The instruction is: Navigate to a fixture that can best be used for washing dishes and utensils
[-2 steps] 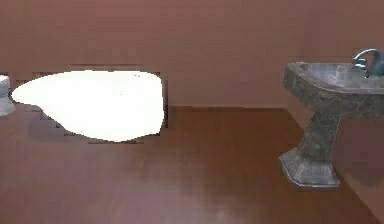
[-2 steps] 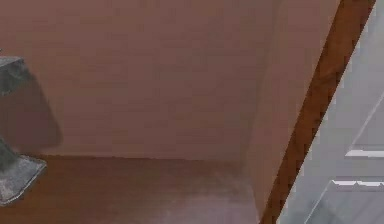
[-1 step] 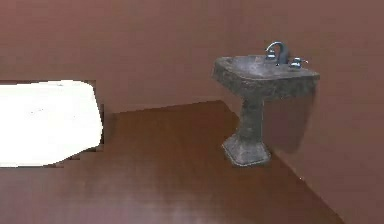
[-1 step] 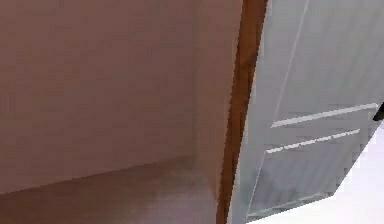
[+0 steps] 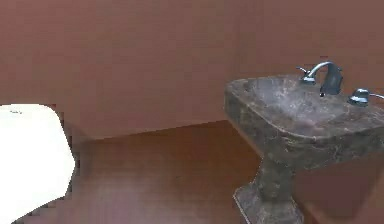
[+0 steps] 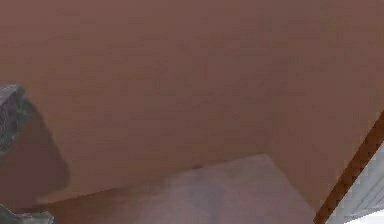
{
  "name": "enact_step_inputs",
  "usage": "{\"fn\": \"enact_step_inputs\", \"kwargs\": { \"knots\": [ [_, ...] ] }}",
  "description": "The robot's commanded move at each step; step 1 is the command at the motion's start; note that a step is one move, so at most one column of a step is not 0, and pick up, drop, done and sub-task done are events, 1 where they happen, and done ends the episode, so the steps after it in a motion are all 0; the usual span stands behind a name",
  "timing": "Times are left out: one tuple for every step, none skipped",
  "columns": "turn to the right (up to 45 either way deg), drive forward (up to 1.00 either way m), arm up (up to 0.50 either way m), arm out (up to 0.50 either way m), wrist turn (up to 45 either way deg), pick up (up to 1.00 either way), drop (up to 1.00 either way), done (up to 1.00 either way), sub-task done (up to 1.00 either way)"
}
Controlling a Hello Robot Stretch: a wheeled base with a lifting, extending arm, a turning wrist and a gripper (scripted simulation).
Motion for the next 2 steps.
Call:
{"fn": "enact_step_inputs", "kwargs": {
  "knots": [
    [27.0,0.0,0.0,0.0,0.0,0.0,0.0,0.0,0.0],
    [0.0,0.0,0.0,0.0,0.0,0.0,0.0,1.0,0.0]
  ]
}}
